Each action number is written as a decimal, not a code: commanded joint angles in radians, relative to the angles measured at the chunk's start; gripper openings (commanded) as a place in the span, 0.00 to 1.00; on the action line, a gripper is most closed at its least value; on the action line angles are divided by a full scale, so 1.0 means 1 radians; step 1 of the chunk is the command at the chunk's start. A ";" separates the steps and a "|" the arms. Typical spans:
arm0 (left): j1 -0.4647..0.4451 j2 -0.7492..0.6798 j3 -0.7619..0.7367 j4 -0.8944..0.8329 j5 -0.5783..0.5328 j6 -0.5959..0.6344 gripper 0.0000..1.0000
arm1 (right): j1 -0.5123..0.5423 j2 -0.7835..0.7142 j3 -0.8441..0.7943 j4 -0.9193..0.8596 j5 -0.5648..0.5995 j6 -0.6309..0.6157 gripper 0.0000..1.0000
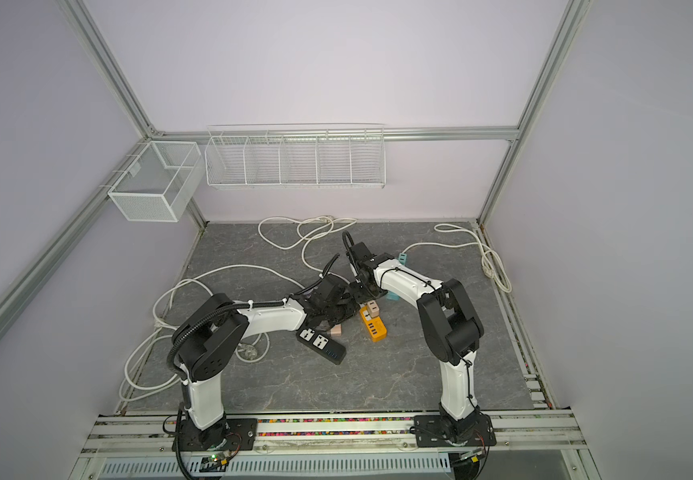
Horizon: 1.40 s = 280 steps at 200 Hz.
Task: Pull the plug off the socket
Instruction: 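Pull the pink adapter upward out of the orange strip with the right gripper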
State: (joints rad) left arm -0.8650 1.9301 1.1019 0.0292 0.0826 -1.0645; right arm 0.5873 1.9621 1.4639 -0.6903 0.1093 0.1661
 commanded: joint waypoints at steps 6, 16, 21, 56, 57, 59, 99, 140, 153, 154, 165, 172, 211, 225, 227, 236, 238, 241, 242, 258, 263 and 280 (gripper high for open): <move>-0.006 0.035 -0.051 -0.121 -0.039 -0.009 0.21 | 0.022 -0.019 0.028 0.016 -0.044 0.028 0.18; -0.007 0.034 -0.050 -0.122 -0.036 -0.008 0.21 | 0.014 -0.023 0.028 0.016 -0.047 0.017 0.18; -0.006 0.033 -0.051 -0.124 -0.037 -0.009 0.21 | 0.010 -0.025 0.032 0.012 -0.045 0.013 0.18; -0.007 0.026 -0.068 -0.112 -0.046 -0.011 0.21 | 0.007 -0.032 0.051 -0.008 -0.046 0.012 0.18; -0.007 0.027 -0.067 -0.112 -0.046 -0.011 0.21 | 0.008 -0.033 0.050 -0.007 -0.047 0.013 0.18; -0.006 0.028 -0.067 -0.112 -0.044 -0.011 0.21 | 0.009 -0.034 0.049 -0.004 -0.050 0.016 0.18; -0.007 0.027 -0.062 -0.110 -0.040 -0.041 0.21 | 0.029 -0.032 0.052 -0.007 -0.028 0.017 0.16; -0.006 0.012 -0.038 -0.113 -0.027 -0.029 0.21 | -0.001 -0.137 0.025 -0.020 0.026 -0.005 0.16; -0.007 0.002 -0.031 -0.098 -0.018 -0.028 0.22 | -0.007 -0.169 0.010 -0.017 0.020 -0.004 0.17; -0.007 0.001 -0.031 -0.097 -0.018 -0.028 0.22 | -0.007 -0.171 0.008 -0.017 0.021 -0.005 0.17; -0.006 -0.009 -0.022 -0.097 -0.014 -0.028 0.23 | -0.009 -0.200 -0.012 -0.011 0.015 -0.005 0.17; -0.006 -0.015 -0.011 -0.105 -0.013 -0.028 0.24 | -0.013 -0.219 -0.027 -0.001 0.011 -0.001 0.17; -0.004 -0.080 0.017 -0.152 -0.030 0.037 0.28 | -0.040 -0.315 -0.103 0.070 -0.067 0.038 0.17; -0.003 -0.109 0.016 -0.160 -0.036 0.051 0.29 | -0.054 -0.334 -0.112 0.082 -0.110 0.053 0.17; -0.003 -0.112 0.017 -0.160 -0.036 0.053 0.29 | -0.056 -0.336 -0.113 0.083 -0.115 0.055 0.17; -0.002 -0.130 0.018 -0.169 -0.036 0.063 0.30 | -0.061 -0.352 -0.121 0.089 -0.137 0.068 0.17; -0.003 -0.132 0.018 -0.171 -0.035 0.064 0.30 | -0.063 -0.356 -0.122 0.092 -0.142 0.072 0.17; -0.003 -0.138 0.017 -0.172 -0.035 0.068 0.30 | -0.064 -0.362 -0.126 0.094 -0.147 0.077 0.17; -0.002 -0.140 0.017 -0.173 -0.036 0.069 0.30 | -0.064 -0.365 -0.127 0.094 -0.148 0.078 0.17; 0.000 -0.170 0.009 -0.178 -0.035 0.082 0.31 | -0.064 -0.403 -0.161 0.118 -0.174 0.112 0.17; -0.001 -0.182 0.005 -0.179 -0.036 0.087 0.32 | -0.065 -0.415 -0.173 0.124 -0.182 0.122 0.17; -0.002 -0.219 -0.012 -0.184 -0.037 0.101 0.33 | -0.064 -0.457 -0.216 0.140 -0.202 0.163 0.18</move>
State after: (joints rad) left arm -0.8688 1.7695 1.1034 -0.1249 0.0669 -1.0027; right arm 0.5251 1.5848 1.2999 -0.5995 -0.0257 0.2550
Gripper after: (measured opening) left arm 0.324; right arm 0.306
